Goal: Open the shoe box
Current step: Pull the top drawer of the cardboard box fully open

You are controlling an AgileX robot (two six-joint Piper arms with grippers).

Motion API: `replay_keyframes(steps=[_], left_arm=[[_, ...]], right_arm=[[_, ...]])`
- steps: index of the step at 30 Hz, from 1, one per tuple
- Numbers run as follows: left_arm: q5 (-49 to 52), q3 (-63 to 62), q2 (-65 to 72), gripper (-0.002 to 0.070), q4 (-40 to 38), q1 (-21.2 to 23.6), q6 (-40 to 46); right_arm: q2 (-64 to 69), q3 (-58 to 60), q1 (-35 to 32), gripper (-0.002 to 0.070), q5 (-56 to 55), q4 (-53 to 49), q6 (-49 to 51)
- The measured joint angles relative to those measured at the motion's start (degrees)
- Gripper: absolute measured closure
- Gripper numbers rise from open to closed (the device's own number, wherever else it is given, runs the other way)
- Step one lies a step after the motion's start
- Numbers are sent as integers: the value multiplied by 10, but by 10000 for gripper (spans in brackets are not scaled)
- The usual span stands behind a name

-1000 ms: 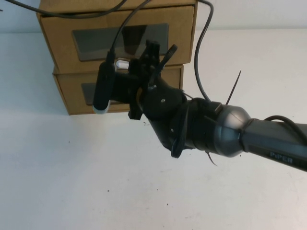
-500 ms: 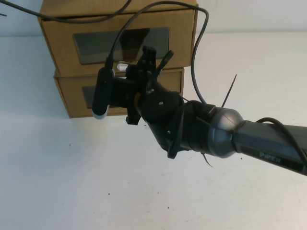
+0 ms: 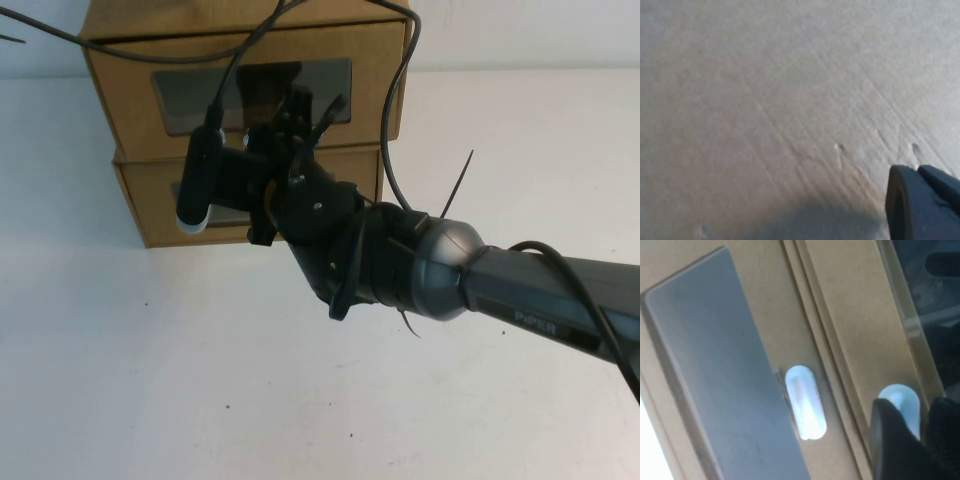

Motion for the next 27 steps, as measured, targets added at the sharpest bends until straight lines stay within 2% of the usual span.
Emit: replay_keyframes(steps=[10,18,27], left_arm=[[0,0,0,680,0,0,0],[0,0,0,680,0,0,2],[0,0,0,680,0,0,6]], right_arm=[[8,-3,0,552,18,6,0],[17,-5,1,639,35,-5,0],[18,-7,0,647,33,-9,0]])
